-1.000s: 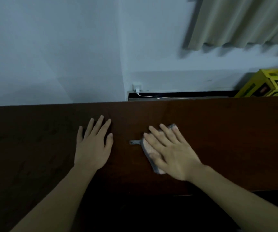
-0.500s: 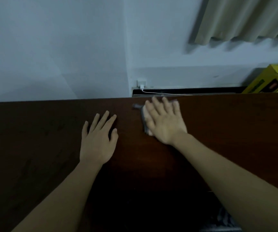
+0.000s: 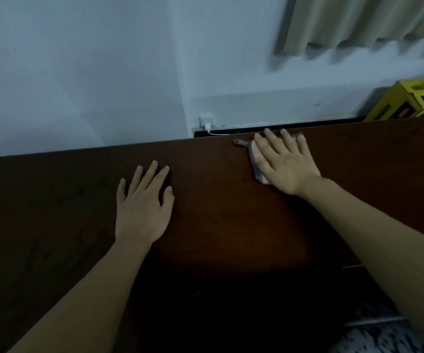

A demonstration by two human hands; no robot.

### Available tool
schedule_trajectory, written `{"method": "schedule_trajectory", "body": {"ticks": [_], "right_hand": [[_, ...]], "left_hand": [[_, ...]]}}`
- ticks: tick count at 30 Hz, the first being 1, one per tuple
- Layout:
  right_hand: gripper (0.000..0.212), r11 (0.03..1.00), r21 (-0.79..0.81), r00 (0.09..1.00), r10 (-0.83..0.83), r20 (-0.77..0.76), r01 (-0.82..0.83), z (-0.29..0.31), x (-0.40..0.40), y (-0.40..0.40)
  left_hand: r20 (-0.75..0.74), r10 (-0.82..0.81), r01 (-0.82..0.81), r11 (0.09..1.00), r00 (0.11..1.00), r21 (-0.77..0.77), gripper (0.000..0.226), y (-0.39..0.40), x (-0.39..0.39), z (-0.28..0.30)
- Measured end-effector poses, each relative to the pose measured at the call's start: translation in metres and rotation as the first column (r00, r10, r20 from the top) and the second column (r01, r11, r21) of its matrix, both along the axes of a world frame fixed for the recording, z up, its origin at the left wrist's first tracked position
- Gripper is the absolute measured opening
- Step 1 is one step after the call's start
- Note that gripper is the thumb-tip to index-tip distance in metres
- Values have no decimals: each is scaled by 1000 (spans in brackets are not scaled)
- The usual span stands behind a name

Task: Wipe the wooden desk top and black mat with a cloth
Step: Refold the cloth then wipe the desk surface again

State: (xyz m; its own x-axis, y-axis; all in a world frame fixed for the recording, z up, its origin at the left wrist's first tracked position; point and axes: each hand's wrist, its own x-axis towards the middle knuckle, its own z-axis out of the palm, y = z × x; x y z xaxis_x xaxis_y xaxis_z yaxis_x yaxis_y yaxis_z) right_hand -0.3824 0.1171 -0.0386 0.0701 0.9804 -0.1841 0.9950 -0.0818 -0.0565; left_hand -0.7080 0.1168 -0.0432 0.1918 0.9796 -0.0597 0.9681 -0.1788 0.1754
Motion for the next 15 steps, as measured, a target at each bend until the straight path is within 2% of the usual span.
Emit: {"method": "schedule_trajectory", "body": {"ticks": [3,8,12,15], "right_hand": [[62,999,-24,999,41,-6,-42,1,-49,7],[64,944,-24,943,328,-54,-330,8,-101,-80],[62,870,-73,869,477,-131,-488,12,-58,-141],[61,916,-50,917,396,-44,-397,9,-6,-131]], "left_hand": [[15,-1,1,1000,1000,5,56,-1,0,-1],[25,3,-3,1000,1000,14,55,-3,0,-3],[30,-5,5,1000,1000,16,56,-4,-1,-3],[31,-3,3,1000,1000,22,55,-3,-1,-3]]}}
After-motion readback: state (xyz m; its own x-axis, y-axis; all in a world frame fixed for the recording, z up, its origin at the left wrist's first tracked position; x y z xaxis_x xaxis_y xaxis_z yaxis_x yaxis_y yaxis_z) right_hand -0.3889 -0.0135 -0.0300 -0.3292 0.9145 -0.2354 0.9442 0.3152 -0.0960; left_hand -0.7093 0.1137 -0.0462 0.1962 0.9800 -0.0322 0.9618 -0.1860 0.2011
